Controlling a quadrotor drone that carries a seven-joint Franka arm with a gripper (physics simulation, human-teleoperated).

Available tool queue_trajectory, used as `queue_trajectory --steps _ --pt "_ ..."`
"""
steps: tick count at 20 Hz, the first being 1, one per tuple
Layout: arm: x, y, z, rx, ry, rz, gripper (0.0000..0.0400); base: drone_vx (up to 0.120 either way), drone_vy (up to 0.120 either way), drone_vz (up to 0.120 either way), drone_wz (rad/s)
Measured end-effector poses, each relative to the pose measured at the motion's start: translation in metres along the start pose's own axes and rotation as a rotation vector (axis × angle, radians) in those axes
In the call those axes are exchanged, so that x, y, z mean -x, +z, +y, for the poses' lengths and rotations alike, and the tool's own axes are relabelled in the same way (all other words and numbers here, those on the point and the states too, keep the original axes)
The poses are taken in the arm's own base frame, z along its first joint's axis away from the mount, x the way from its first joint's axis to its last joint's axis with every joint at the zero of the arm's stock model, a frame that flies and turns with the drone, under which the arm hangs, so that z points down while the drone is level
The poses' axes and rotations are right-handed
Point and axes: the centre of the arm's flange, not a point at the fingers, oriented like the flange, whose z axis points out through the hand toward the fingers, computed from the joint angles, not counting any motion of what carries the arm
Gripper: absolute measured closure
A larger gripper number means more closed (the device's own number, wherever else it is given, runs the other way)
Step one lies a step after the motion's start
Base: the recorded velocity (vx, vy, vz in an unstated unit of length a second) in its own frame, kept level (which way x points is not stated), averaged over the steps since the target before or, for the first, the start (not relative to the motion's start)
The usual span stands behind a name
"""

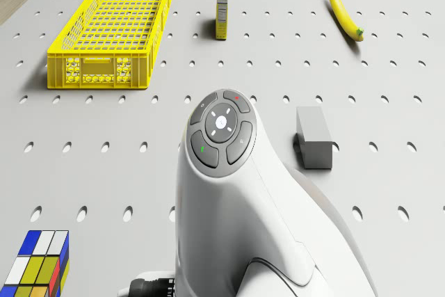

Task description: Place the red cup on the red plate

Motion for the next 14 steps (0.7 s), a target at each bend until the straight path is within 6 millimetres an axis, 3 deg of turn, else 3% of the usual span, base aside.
queue_trajectory --steps 5,6,7,9,11,14 --pt "0.0 0.0035 0.0 0.0 0.0 0.0 0.0 0.0 0.0 0.0 0.0" --pt "0.0 0.004 0.0 0.0 0.0 0.0 0.0024 0.0 0.0 0.0 0.0" --pt "0.0 0.0044 0.0 0.0 0.0 0.0 0.0085 0.0 0.0 0.0 0.0" --pt "0.0 0.0051 0.0 0.0 0.0 0.0 0.0169 0.0 0.0 0.0 0.0" --pt "0.0 0.0055 0.0 0.0 0.0 0.0 0.0221 0.0 0.0 0.0 0.0" --pt "0.0 0.0058 0.0 0.0 0.0 0.0 0.0263 0.0 0.0 0.0 0.0"
